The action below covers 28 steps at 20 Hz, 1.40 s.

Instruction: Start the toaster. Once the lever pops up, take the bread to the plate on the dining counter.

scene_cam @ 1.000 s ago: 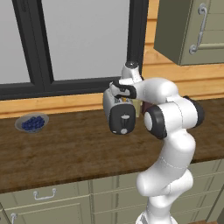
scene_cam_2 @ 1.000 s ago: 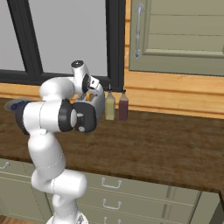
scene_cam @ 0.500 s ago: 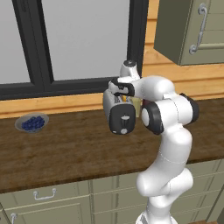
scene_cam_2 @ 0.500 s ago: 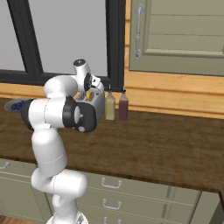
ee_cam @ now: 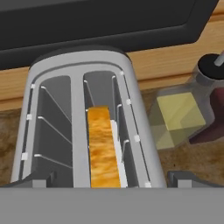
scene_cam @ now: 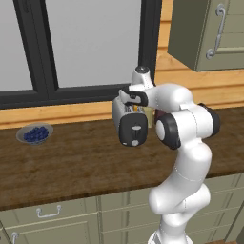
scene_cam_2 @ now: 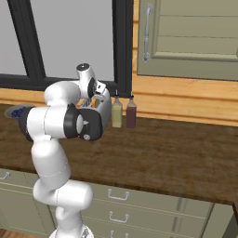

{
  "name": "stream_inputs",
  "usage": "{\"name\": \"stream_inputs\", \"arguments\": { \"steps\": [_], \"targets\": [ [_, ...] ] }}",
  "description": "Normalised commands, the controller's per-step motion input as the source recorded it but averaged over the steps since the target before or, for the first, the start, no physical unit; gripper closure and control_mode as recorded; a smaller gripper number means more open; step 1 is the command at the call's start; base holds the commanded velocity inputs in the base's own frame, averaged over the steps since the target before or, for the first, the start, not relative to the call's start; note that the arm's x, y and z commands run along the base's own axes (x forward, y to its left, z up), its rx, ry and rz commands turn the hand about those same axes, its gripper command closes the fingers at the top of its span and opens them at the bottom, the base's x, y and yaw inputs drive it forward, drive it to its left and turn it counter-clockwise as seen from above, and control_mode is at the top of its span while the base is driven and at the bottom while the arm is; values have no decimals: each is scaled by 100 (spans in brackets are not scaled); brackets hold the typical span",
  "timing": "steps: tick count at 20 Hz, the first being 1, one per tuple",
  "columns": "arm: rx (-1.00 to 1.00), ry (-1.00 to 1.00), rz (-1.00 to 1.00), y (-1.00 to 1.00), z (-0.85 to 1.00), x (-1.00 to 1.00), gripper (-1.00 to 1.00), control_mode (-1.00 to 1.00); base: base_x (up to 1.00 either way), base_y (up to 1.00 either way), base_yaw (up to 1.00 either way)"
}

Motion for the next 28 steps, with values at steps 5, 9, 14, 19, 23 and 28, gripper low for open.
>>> {"name": "stream_inputs", "arguments": {
  "steps": [5,9,14,19,23,28],
  "targets": [
    [0,0,0,0,-1,-1,100,-100,0,0,0],
    [0,0,0,0,0,0,100,-100,0,0,0],
    [-1,0,0,0,0,0,100,-100,0,0,0],
    [0,-5,0,0,4,0,100,-100,0,0,0],
    [0,-14,0,0,49,-13,100,-100,0,0,0],
    [0,-16,2,0,98,-35,100,-100,0,0,0]
  ]
}}
